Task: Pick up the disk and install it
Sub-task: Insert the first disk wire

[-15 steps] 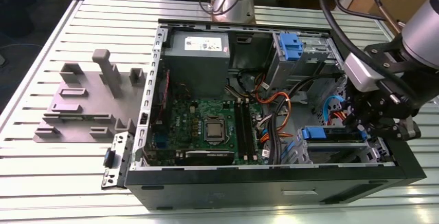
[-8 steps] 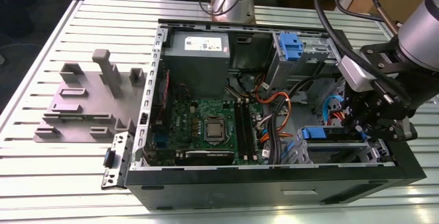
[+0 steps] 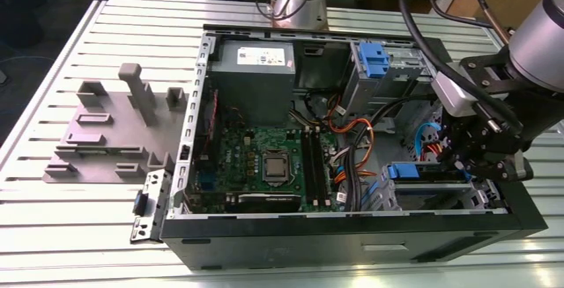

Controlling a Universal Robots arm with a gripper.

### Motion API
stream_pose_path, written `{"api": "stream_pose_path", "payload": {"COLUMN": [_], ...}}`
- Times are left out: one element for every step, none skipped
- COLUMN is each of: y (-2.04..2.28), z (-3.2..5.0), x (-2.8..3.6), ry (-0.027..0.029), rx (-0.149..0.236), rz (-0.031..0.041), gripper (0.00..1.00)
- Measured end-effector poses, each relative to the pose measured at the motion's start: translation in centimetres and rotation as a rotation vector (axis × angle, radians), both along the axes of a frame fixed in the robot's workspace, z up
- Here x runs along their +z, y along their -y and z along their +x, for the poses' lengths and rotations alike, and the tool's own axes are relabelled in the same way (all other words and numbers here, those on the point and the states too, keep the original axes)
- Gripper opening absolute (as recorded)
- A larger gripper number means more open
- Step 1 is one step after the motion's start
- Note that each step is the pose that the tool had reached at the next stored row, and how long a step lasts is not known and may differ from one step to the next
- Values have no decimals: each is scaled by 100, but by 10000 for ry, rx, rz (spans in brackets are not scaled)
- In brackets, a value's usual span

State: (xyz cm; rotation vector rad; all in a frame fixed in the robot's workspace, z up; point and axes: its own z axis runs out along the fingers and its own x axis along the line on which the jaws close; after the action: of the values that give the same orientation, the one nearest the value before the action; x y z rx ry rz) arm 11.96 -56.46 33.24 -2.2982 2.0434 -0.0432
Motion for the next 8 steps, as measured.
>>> {"api": "stream_pose_path", "payload": {"y": [0, 0, 0, 0, 0, 0, 0, 0], "z": [0, -1, -1, -1, -1, -1, -1, -1], "x": [0, -1, -1, -2, -3, -3, -3, -4], "ry": [0, 0, 0, 0, 0, 0, 0, 0], "rx": [-25, -61, -103, -142, -175, -195, -205, -208], "rz": [-1, -1, -1, -1, -1, -1, -1, 2], "gripper": [18, 18, 18, 18, 18, 18, 18, 18]}}
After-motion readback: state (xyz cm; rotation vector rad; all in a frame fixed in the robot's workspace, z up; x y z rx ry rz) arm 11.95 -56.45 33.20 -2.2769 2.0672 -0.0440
